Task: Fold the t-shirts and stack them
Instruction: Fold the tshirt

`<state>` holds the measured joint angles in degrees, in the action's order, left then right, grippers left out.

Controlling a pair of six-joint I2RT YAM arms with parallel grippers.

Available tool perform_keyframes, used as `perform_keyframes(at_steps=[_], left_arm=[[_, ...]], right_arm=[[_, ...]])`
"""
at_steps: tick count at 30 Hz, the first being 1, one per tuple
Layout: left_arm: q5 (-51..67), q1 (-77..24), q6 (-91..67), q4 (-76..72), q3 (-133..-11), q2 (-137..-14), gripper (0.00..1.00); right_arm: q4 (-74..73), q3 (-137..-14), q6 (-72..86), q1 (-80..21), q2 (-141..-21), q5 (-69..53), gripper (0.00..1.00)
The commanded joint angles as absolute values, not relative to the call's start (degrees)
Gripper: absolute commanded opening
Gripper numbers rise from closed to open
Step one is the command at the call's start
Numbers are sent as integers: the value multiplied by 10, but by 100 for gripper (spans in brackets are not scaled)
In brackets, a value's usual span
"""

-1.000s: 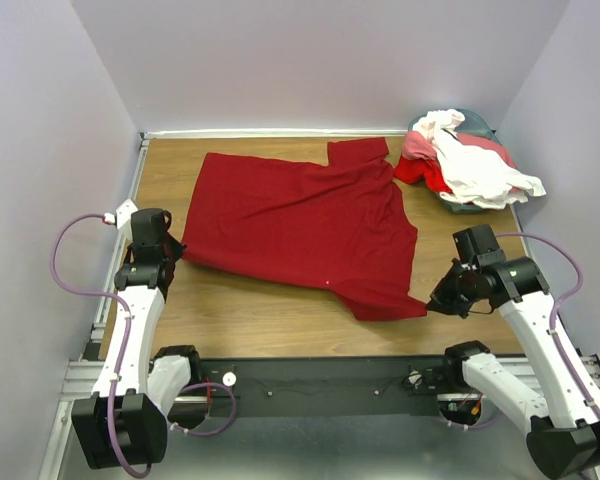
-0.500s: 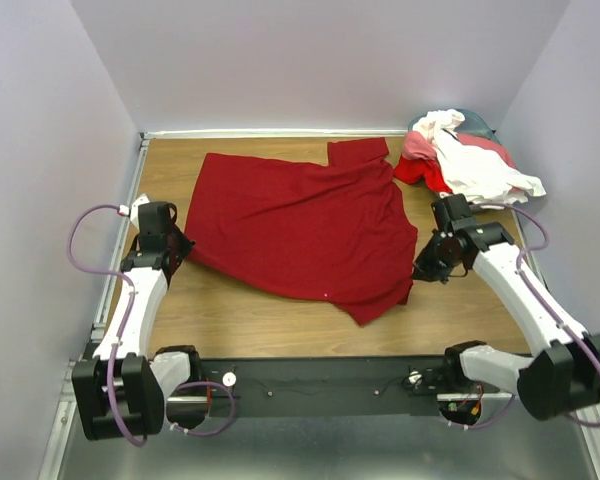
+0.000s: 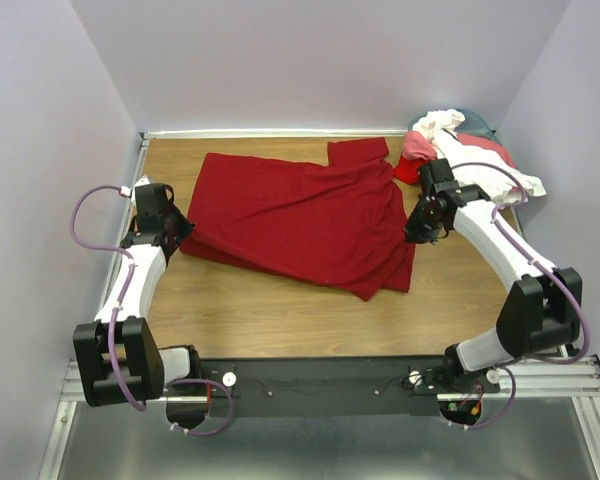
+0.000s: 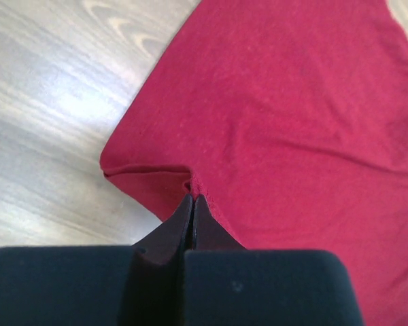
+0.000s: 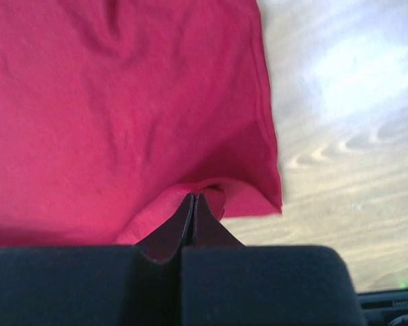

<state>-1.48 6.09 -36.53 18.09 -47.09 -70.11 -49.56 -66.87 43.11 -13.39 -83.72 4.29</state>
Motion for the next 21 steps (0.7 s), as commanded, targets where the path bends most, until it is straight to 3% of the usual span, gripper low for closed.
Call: perform_keyframes(at_steps=[1,21], left_arm=[[29,79,-357,154,-492,-721,0],[97,124,-374,98,-548,-864,0]], right_arm=[[-482,-723,391,-122,-888,73,1],[-483,-925,326,-86,-1093,68,0]])
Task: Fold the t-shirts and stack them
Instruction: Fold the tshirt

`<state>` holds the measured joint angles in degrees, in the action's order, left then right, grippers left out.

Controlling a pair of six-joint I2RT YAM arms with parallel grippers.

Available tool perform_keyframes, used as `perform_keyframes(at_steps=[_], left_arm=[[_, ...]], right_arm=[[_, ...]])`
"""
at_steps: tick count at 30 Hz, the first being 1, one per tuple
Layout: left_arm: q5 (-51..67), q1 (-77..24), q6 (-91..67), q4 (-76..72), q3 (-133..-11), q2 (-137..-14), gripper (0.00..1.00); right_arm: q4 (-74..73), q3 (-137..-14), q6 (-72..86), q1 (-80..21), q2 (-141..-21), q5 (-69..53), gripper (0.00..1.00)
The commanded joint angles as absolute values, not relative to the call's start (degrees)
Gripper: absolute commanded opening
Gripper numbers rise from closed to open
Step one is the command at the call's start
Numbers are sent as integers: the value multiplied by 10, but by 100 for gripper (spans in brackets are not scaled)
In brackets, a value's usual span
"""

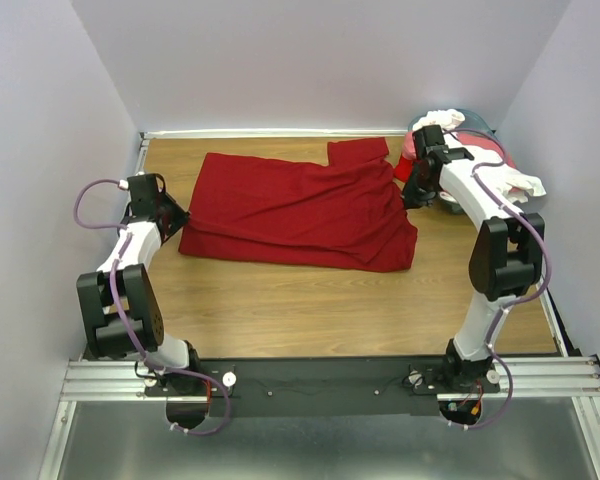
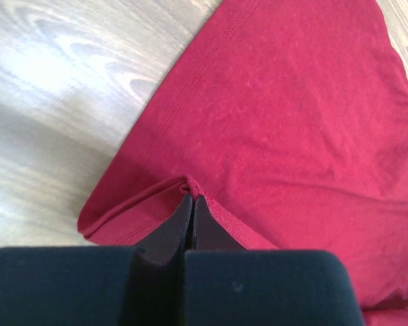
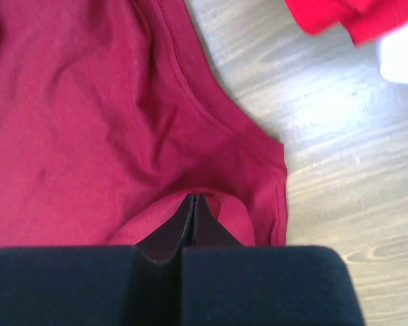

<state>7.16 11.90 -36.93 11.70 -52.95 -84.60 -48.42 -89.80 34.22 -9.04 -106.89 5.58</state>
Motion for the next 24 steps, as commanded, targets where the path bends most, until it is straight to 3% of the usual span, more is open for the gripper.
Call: perform_keyframes(at_steps=[1,24], left_arm=[[97,124,-374,96,-549,-866,0],[120,134,-374,72,-578,-908,0]], right_arm=[[-482,-929,326,-86,-1097,68,1],[-487,-971,319,-70,-1131,72,1]])
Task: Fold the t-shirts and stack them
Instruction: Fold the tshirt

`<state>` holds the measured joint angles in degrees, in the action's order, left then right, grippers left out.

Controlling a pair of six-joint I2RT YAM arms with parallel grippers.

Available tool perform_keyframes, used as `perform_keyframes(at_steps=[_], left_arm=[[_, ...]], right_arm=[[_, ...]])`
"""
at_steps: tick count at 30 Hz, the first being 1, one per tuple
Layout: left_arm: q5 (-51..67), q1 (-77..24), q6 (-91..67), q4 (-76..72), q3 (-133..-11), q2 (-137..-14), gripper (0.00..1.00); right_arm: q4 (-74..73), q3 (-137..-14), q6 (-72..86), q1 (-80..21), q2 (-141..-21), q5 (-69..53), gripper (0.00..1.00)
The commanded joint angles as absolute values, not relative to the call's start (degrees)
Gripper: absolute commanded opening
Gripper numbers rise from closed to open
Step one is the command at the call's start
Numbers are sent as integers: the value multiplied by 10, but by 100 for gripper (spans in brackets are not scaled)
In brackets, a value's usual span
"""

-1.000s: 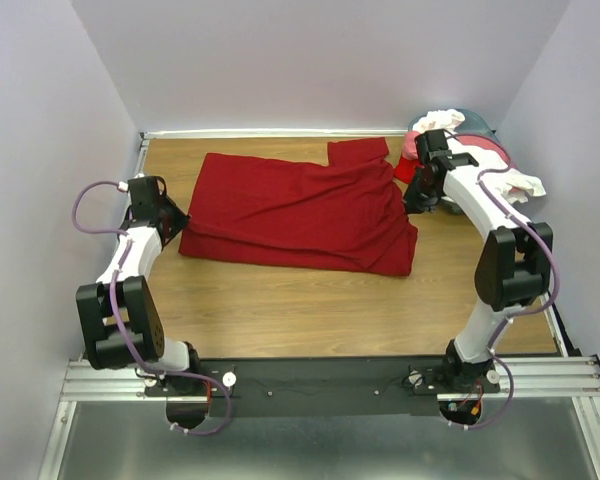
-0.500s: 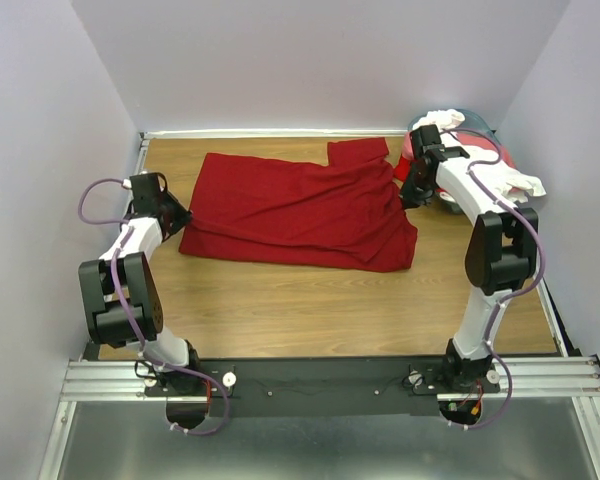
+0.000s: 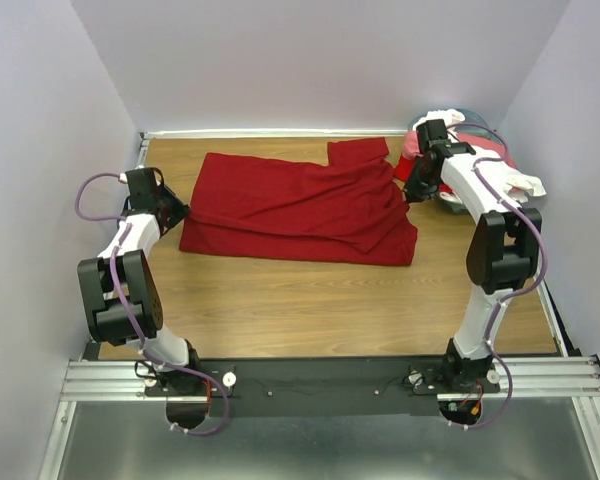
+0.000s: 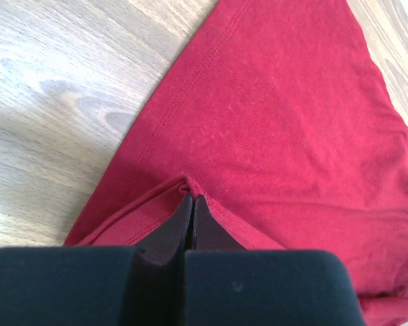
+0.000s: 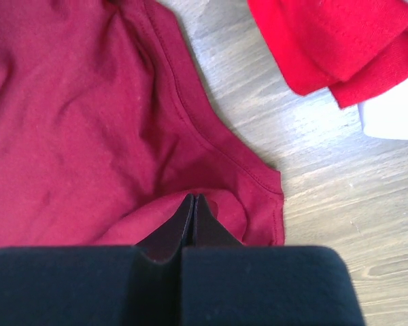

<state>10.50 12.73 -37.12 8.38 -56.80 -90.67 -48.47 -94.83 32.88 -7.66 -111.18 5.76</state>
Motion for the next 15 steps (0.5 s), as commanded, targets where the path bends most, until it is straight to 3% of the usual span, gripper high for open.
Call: perform_keyframes(at_steps=[1,6,7,9,10,11,14,15], left_arm=[[121,134,-374,71,-578,-910,0],[147,134,-368,62,-583,-938,5],[151,134,-365,62,-588,-944,15],[160,134,-359,63,-594,-955,26],[160,134,-353,67,-601,-958,49],[154,134,-350,71,-605,-959,59],[134,134,-331,84,-606,-953,79],[127,134,-328,93,-603,-947,81]], right_arm=[[-488,-972,319,-70,-1133,69,0],[-488,-980,318,-70,-1143,59,3],[-488,-981,317,-70,-1143,56,7],[-488,-980,313,-70,-1140,48,40],[-488,-976,312,-70,-1137,45,55],[-488,-971,310,-70,-1126,42,78],[-488,-932,308,-70,-1090,48,89],[-488,-917,307,-70,-1077,47,89]])
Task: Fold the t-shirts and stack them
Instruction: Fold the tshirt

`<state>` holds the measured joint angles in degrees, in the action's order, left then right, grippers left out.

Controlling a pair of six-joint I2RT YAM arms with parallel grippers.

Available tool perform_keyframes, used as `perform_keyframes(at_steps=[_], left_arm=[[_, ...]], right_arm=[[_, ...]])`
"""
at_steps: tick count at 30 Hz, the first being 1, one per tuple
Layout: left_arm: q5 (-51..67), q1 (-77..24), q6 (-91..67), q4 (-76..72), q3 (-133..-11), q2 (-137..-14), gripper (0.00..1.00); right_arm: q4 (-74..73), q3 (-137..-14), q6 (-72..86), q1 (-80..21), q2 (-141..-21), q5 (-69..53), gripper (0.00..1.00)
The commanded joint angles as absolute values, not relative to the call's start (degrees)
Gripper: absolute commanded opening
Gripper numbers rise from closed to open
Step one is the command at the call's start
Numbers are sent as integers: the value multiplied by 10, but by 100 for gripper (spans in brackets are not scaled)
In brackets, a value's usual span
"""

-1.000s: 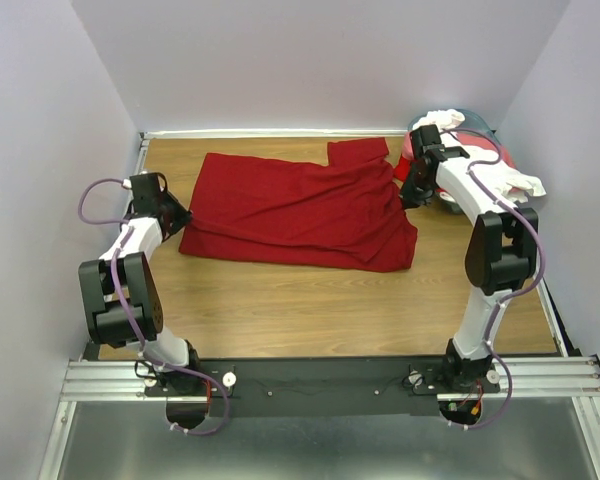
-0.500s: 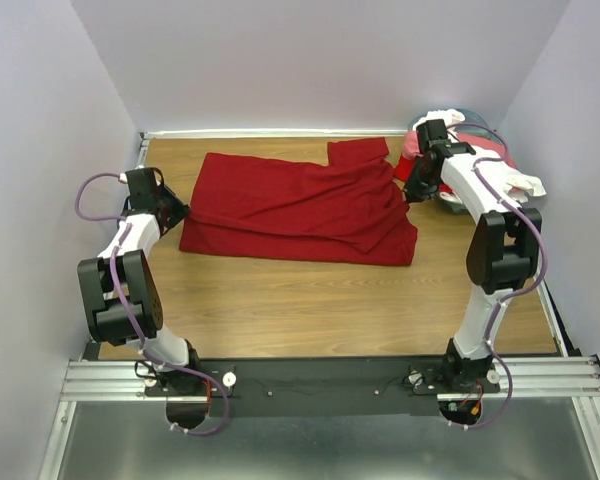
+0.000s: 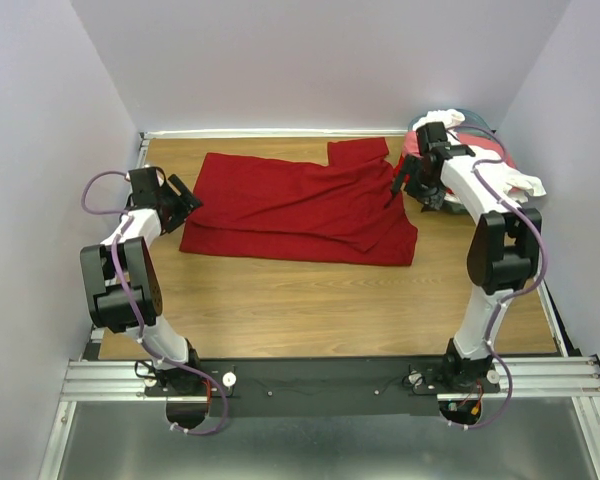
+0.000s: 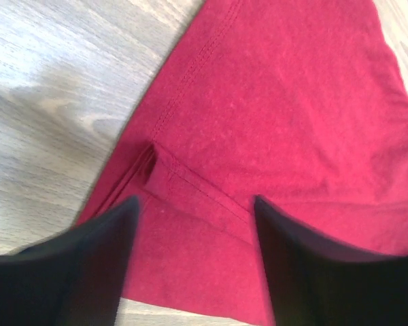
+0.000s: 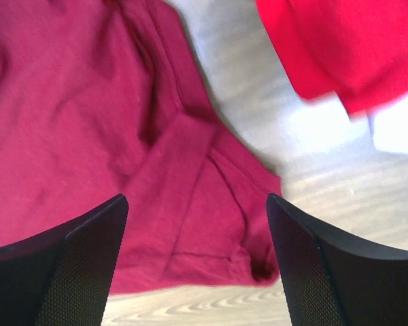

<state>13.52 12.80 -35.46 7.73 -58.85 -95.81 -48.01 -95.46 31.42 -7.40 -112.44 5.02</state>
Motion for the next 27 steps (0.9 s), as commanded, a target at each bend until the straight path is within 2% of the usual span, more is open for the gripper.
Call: perform_keyframes(at_steps=[1,3,12,18,27], left_arm=[[120,134,-323,98,-599,-944,81],[98,134,-309,108,-590,-934,81],[21,134,-272,140,-547,-904,76],[4,134,-261,151,-529,-893,73],[-11,134,-242,169,-524,-906,68]], right_arm=[[-488,-902,306,-71,-1065,47,89],[-481,-847,301,-70,-1032,35,89],[-413,-671,308,-70,-933,-51,68],[-374,-601,316,-71,-914,-84,66],[-359,-569,317,-71,-913,-71,65]])
